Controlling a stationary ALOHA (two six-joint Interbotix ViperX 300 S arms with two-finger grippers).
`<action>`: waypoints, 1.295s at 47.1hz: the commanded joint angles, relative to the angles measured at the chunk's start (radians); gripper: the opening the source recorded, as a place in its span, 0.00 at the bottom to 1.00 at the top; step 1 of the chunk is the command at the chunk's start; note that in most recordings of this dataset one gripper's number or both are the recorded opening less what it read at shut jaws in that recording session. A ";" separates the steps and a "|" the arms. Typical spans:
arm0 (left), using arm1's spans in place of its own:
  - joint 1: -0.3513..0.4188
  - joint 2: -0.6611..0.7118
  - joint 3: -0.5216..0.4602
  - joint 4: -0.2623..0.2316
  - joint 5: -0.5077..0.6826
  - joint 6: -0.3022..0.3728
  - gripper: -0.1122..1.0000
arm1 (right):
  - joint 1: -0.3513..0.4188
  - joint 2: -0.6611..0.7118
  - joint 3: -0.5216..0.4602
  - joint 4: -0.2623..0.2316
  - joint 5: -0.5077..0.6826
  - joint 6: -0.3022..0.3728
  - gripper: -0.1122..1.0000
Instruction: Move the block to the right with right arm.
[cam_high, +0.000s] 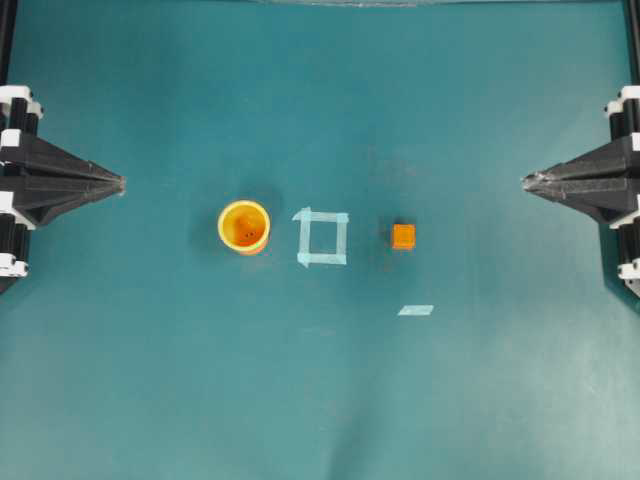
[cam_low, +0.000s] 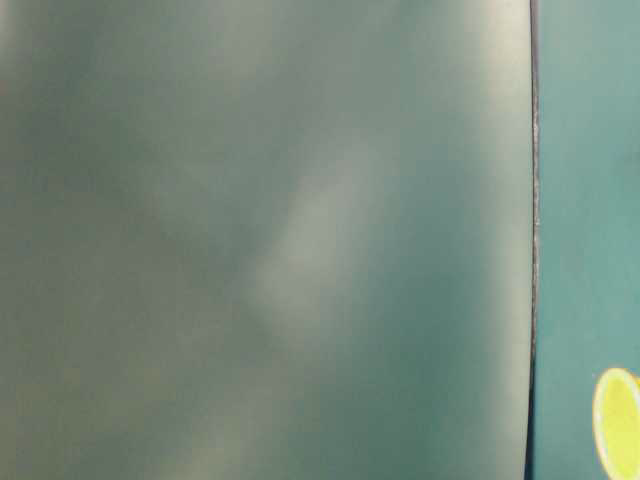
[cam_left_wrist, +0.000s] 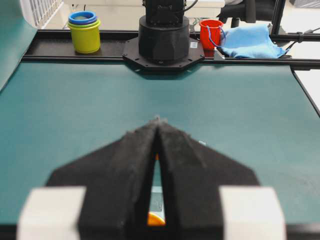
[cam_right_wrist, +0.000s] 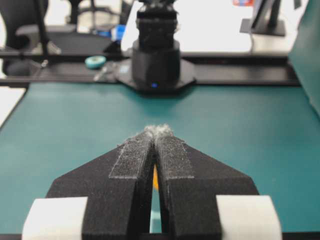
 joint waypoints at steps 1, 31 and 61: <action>0.002 0.012 -0.031 0.015 0.005 0.012 0.10 | 0.002 0.009 -0.017 0.003 -0.005 0.002 0.10; 0.002 0.012 -0.040 0.015 0.005 0.011 0.10 | -0.017 0.058 -0.097 0.009 0.164 0.002 0.10; 0.002 0.012 -0.044 0.015 0.005 0.011 0.10 | -0.114 0.279 -0.183 0.014 0.169 0.000 0.61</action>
